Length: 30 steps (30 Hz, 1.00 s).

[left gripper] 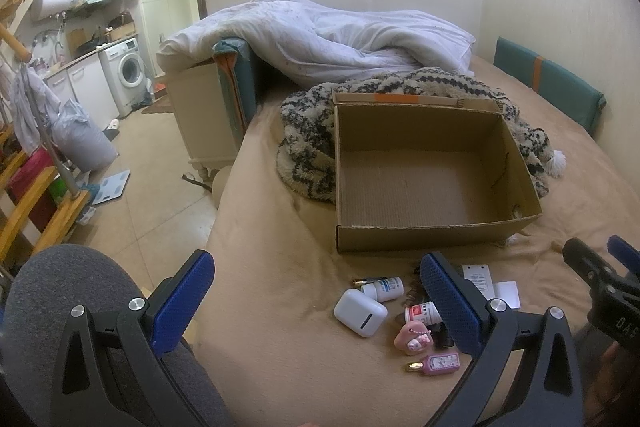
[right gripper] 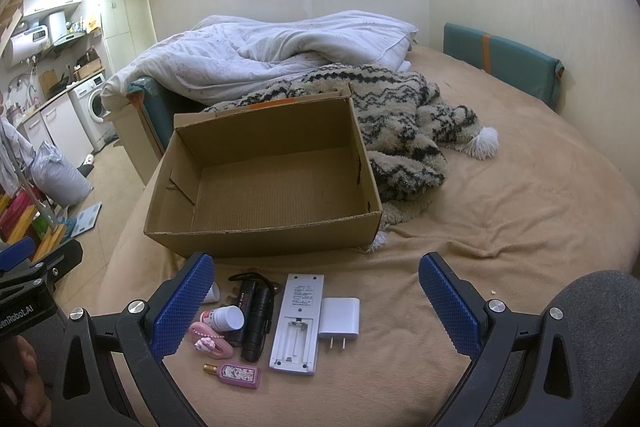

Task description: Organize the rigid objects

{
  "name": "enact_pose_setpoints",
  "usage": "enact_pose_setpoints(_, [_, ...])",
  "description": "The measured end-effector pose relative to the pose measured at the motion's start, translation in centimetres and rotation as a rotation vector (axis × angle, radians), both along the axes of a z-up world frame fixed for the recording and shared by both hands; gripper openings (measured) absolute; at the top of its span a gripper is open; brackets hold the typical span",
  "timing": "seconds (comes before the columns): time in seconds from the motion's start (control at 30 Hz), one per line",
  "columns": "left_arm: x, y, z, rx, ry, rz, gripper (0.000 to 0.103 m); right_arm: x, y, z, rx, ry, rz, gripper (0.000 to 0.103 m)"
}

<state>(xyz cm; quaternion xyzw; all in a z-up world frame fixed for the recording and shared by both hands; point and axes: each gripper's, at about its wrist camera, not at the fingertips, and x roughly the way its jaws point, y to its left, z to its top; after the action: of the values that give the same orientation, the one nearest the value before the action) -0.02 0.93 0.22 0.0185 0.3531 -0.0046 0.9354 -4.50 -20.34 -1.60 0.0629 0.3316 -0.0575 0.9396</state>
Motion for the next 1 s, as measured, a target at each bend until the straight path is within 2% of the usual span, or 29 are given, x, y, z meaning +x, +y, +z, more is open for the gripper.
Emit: enact_pose_setpoints(1.0, [-0.01, 0.05, 0.15, 0.005, -0.003, 0.004, 0.103, 0.00, 0.07, -0.11, 0.001, 0.002, 0.000, 0.103])
